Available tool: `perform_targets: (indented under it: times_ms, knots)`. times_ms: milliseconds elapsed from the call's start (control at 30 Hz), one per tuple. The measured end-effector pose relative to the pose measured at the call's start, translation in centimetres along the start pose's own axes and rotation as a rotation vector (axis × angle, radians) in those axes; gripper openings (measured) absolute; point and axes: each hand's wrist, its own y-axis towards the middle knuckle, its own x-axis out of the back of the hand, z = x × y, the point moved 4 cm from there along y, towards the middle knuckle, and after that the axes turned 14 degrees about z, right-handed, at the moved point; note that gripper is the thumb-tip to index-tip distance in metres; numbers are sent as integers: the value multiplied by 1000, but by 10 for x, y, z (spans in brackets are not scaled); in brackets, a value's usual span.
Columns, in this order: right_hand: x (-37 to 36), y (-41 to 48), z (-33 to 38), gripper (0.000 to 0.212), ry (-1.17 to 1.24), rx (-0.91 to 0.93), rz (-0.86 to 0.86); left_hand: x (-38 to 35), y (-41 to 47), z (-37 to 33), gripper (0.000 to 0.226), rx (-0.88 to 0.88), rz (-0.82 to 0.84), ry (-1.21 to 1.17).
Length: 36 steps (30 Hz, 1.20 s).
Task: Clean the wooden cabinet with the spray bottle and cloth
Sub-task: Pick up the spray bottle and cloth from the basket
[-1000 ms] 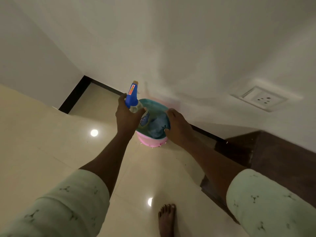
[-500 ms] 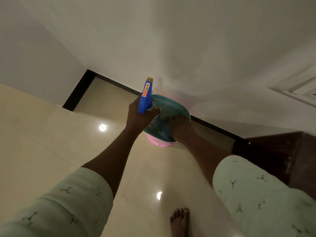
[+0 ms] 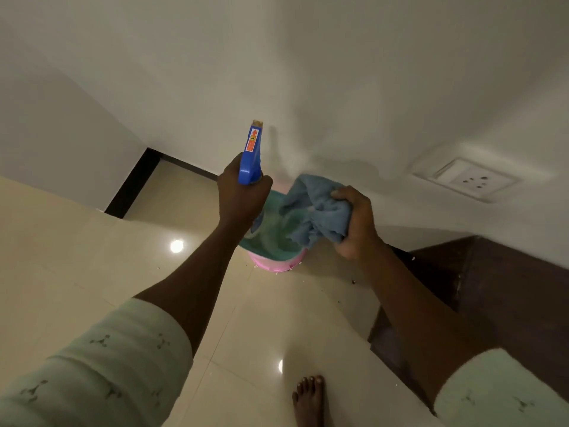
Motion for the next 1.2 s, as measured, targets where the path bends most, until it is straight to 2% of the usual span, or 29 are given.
perform_targets:
  times_ms: [133, 267, 333, 400, 500, 633, 733, 800, 900, 1000, 1133, 1200]
  knots:
    - [-4, -82, 35, 73, 381, 99, 228, -11, -16, -61, 34, -136, -6, 34]
    - [-5, -112, 44, 88, 433, 135, 219, -39, -42, -108, 54, -259, 71, 48]
    - [-11, -127, 58, 85, 416, 170, 215, -59, -60, -124, 52, -291, 99, 74]
    - [-5, -145, 70, 73, 428, 238, 164, -73, -74, -132, 51, -287, 96, 108]
    - [37, -206, 76, 63, 434, 296, 61, -108, -112, -152, 51, -267, 156, 234]
    - [114, -296, 82, 39, 414, 385, -279, -171, -169, -170, 53, -161, 323, 387]
    - [153, -349, 114, 65, 312, 540, -209, -216, -205, -164, 40, -59, 391, 459]
    - [175, -384, 136, 53, 247, 633, -161, -246, -228, -161, 31, -48, 422, 450]
    - [204, -425, 159, 34, 109, 633, -304, -283, -259, -162, 28, -40, 454, 401]
    - [234, -459, 168, 41, 5, 620, -409, -314, -281, -171, 23, 4, 459, 329]
    - [264, -493, 163, 62, -2, 566, -383, -346, -292, -177, 18, 40, 451, 249]
    - [281, -505, 153, 54, -14, 551, -375, -361, -297, -171, 19, 73, 478, 239]
